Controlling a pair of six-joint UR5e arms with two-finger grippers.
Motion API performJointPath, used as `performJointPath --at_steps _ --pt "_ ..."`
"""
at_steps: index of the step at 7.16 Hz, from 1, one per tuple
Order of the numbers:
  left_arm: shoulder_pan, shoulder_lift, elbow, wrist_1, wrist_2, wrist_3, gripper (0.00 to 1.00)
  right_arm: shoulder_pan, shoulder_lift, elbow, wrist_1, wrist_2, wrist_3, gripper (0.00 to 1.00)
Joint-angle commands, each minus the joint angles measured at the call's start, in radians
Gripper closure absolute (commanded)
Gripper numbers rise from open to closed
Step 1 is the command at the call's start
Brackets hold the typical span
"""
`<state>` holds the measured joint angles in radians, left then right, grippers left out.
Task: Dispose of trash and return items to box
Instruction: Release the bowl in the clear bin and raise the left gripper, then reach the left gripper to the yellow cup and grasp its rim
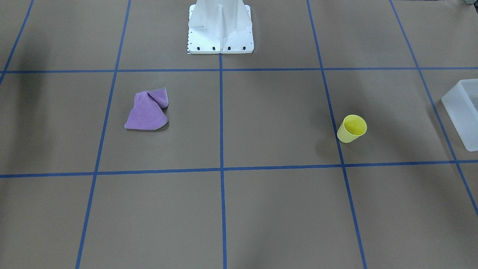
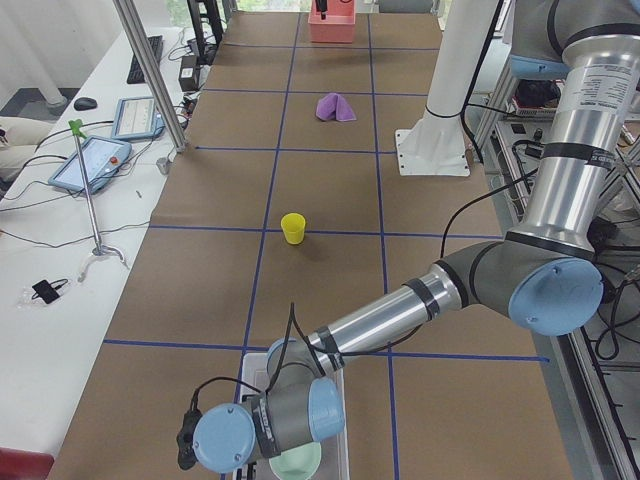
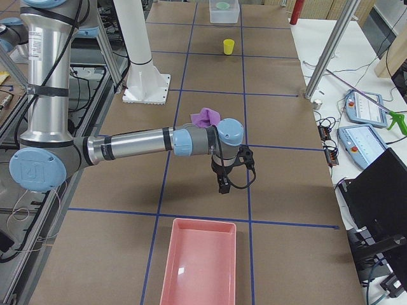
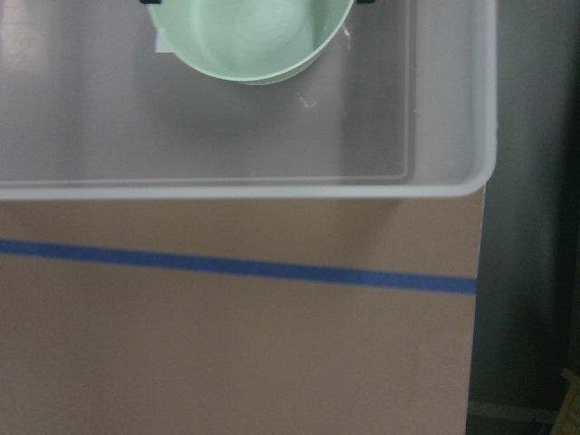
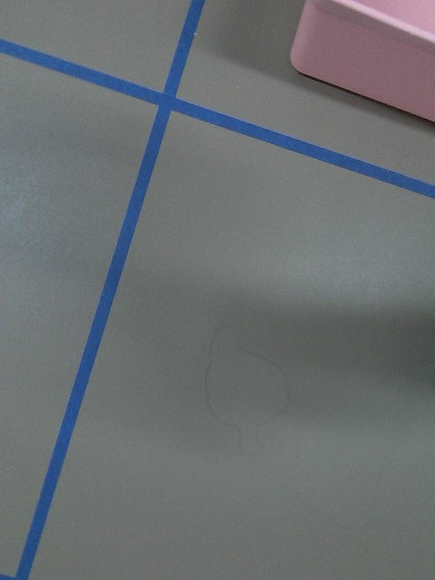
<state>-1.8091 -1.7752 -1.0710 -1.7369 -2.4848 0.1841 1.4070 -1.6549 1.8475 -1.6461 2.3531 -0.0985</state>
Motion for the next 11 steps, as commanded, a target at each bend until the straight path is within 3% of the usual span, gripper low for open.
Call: performJointPath --at_steps 1,2,3,4,6,9,11 --pt "0.162 0.04 -0.278 0.028 -0.023 -0.206 0.07 0.0 0.003 0.016 0.0 0.003 -0.001 0.0" --pt "0.282 0.048 -0.393 0.02 -0.008 -0.408 0.02 0.0 0.003 0.015 0.0 0.012 -0.001 0.0" --pt "0.365 0.089 -0.544 0.028 0.056 -0.482 0.02 0.0 0.001 0.012 0.0 0.05 -0.003 0.0" --pt "0.464 0.086 -0.608 0.026 0.066 -0.629 0.02 0.0 0.001 0.013 0.0 0.084 -0.007 0.0" --pt "0.641 0.071 -0.717 0.025 0.176 -0.82 0.02 0.0 0.001 0.036 0.0 0.086 -0.006 0.0" --pt "0.779 0.027 -0.705 0.02 0.21 -0.9 0.03 0.0 0.003 0.033 0.002 0.075 -0.007 0.0" --pt "0.807 0.016 -0.654 0.014 0.216 -0.902 0.08 0.0 0.003 0.032 0.002 0.075 -0.007 0.0"
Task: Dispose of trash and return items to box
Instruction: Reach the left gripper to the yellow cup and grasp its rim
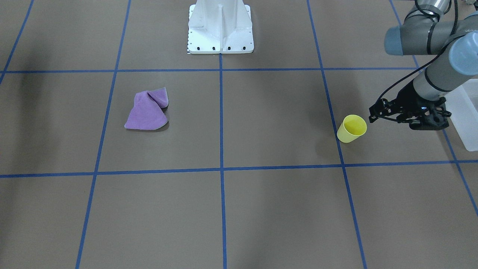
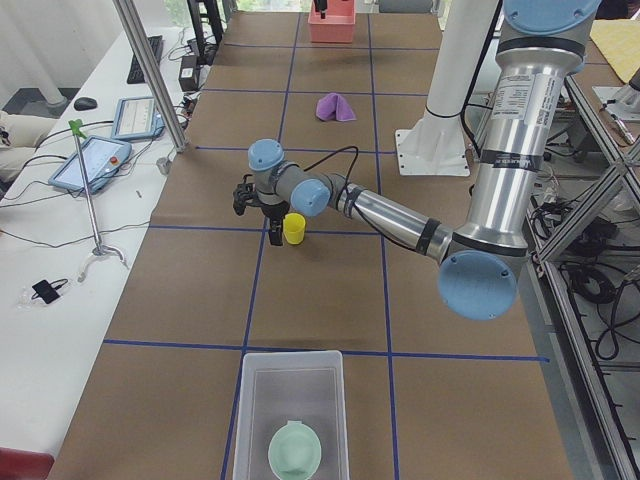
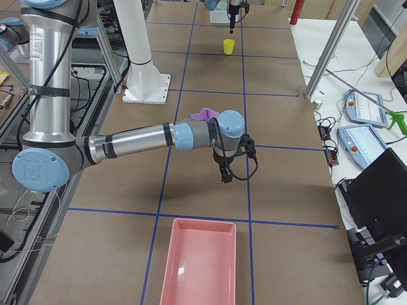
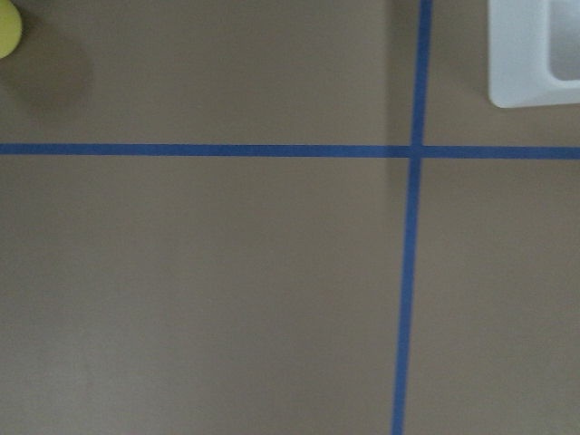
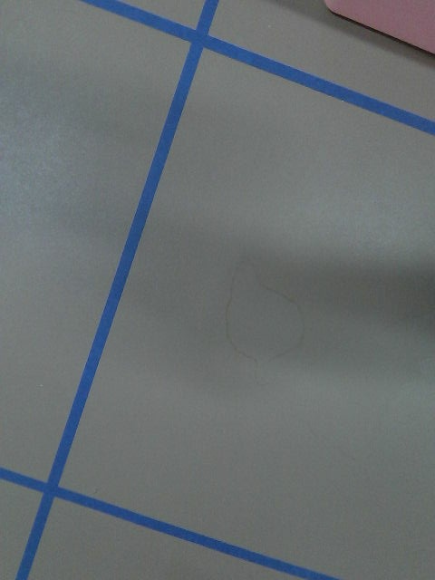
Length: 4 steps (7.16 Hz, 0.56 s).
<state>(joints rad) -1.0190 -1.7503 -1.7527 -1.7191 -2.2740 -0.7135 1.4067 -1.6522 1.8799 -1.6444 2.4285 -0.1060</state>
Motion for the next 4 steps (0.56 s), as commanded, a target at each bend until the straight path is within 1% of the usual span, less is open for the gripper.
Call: performJointPath --at_steps 1,2,3,4 --pt "0.017 -0.017 0.048 -0.017 0.005 -0.006 0.12 0.0 0.0 -0.002 0.0 0.001 0.0 0.0" --pt "0.017 -0.029 0.051 -0.019 0.005 -0.014 0.15 -0.002 0.0 -0.004 0.0 0.001 0.0 0.0" --pt "0.02 -0.04 0.065 -0.025 0.005 -0.026 0.16 -0.002 0.0 -0.005 0.0 0.0 0.0 0.0" --pt "0.031 -0.043 0.073 -0.027 0.005 -0.033 0.2 -0.002 0.0 -0.007 0.0 0.0 0.0 0.0"
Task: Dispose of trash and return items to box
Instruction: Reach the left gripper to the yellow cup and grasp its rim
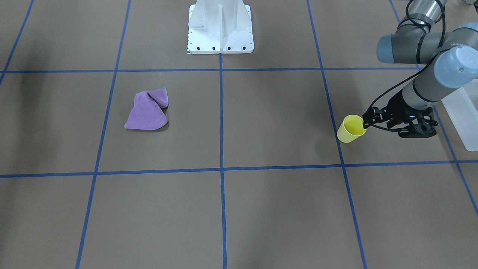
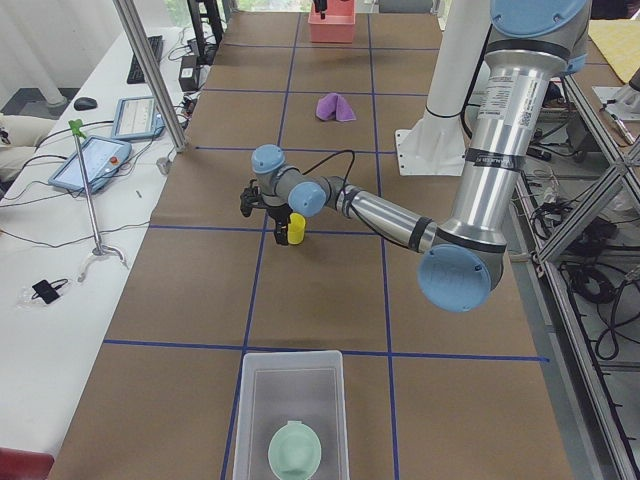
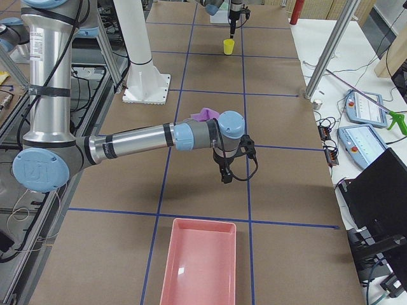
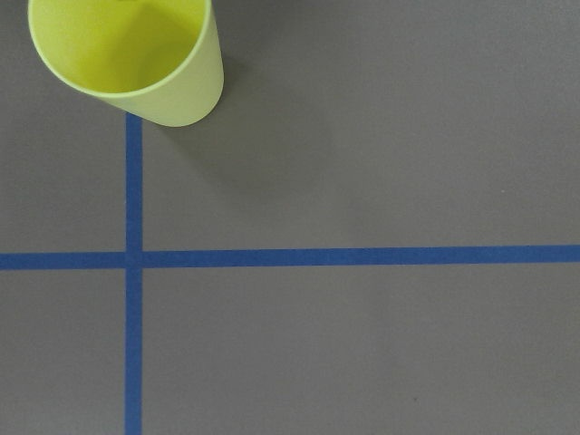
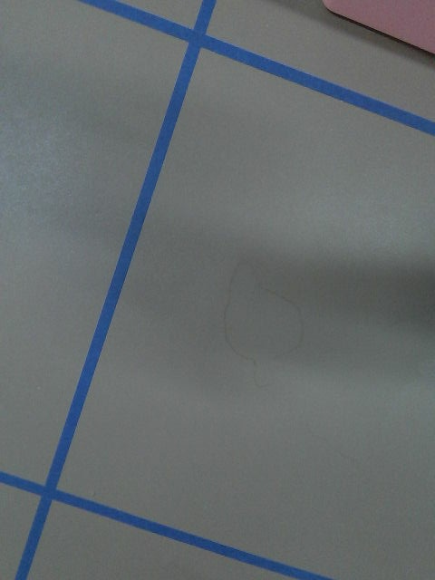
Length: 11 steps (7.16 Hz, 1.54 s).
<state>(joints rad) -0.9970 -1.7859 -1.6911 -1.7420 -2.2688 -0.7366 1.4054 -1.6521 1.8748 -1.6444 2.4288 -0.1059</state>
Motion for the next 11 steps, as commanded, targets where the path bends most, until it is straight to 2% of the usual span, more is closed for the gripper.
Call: performJointPath --at_steps 1,2,3,4,5,6,9,10,11 --pt "0.018 -0.024 0.031 -0.005 0.0 -0.012 0.22 0.0 0.0 -0.002 0.0 0.0 -0.001 0.0" --pt "0.024 -0.029 0.04 -0.005 0.0 -0.018 0.28 -0.002 0.0 -0.003 0.0 0.0 0.0 0.0" --pt "0.026 -0.029 0.039 -0.005 0.0 -0.021 0.39 -0.002 0.0 -0.002 0.0 0.0 0.0 0.0" --pt "0.028 -0.03 0.036 -0.025 -0.001 -0.061 0.59 -0.002 0.0 -0.003 0.0 0.0 0.0 0.0" --pt "0.035 -0.027 0.042 -0.069 -0.001 -0.102 0.84 -0.002 0.0 -0.006 0.0 0.0 0.0 0.0" --pt "0.041 -0.027 0.05 -0.077 -0.001 -0.106 0.98 -0.002 0.0 -0.012 0.0 0.0 0.0 0.0" --pt "0.04 -0.027 0.033 -0.074 -0.012 -0.107 1.0 -0.003 0.002 -0.014 0.0 0.0 0.0 0.0" --pt "0.026 -0.023 0.004 -0.064 -0.044 -0.098 1.0 -0.005 0.002 -0.014 0.0 0.0 0.0 0.0" --pt "-0.059 -0.015 -0.004 -0.064 -0.143 -0.09 1.0 -0.005 0.002 -0.014 0.0 0.0 0.0 0.0"
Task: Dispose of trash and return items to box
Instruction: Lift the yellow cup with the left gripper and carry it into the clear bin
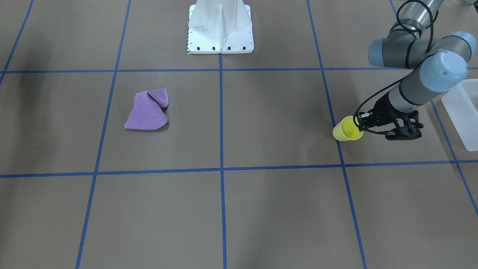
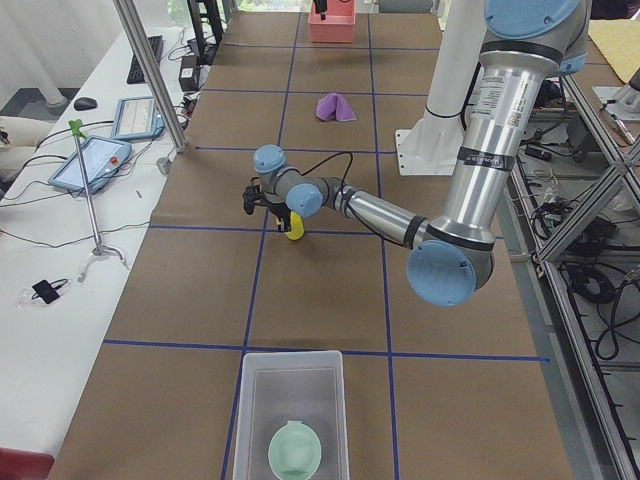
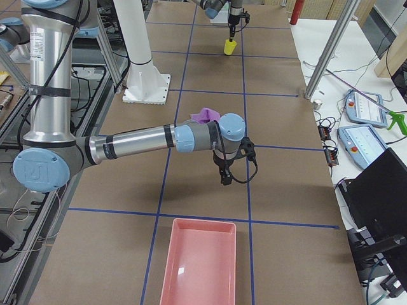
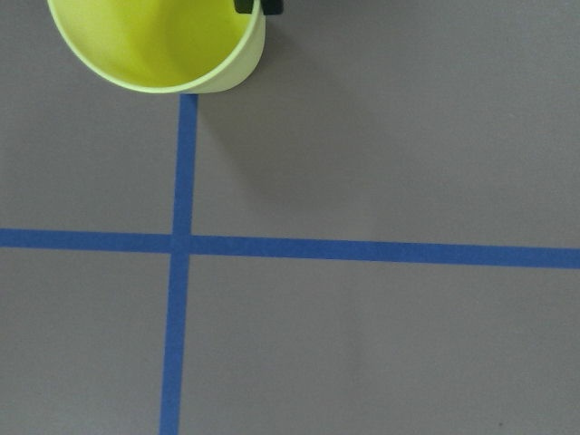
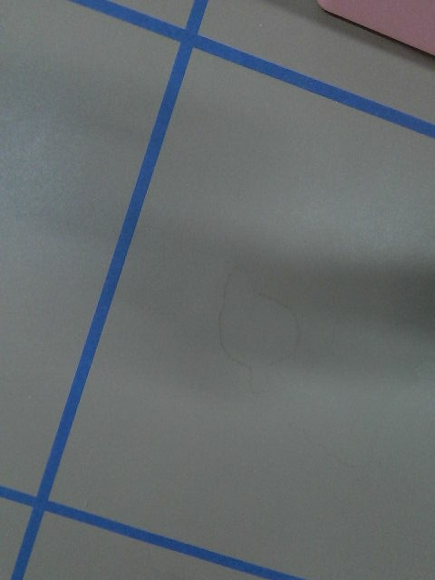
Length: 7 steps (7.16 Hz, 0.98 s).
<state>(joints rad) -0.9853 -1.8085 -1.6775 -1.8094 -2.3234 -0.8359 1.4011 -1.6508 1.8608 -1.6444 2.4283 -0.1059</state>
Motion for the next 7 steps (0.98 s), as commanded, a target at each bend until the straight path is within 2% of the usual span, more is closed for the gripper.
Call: performJointPath --at_steps 1,2,3,5,6,7 --pt "-0.151 0.018 -0.018 0.004 -0.162 0.093 1.0 -0.001 0.0 0.0 0.0 0.0 0.0 0.0" --pt "-0.267 0.097 -0.007 0.007 -0.201 0.277 1.0 -0.001 0.002 0.0 0.0 0.0 0.0 0.0" --pt "-0.361 0.122 0.036 0.042 -0.201 0.472 1.0 -0.004 0.003 0.0 0.0 0.0 0.002 0.0" --pt "-0.578 0.098 0.209 0.233 -0.186 0.962 1.0 -0.005 0.003 -0.005 0.0 0.0 0.002 0.0" --pt "-0.67 0.057 0.284 0.281 -0.125 1.126 1.0 -0.007 0.003 -0.005 0.0 0.0 0.0 0.0" --pt "-0.741 0.034 0.38 0.28 -0.111 1.249 1.0 -0.01 0.003 -0.006 0.0 0.0 0.0 0.0"
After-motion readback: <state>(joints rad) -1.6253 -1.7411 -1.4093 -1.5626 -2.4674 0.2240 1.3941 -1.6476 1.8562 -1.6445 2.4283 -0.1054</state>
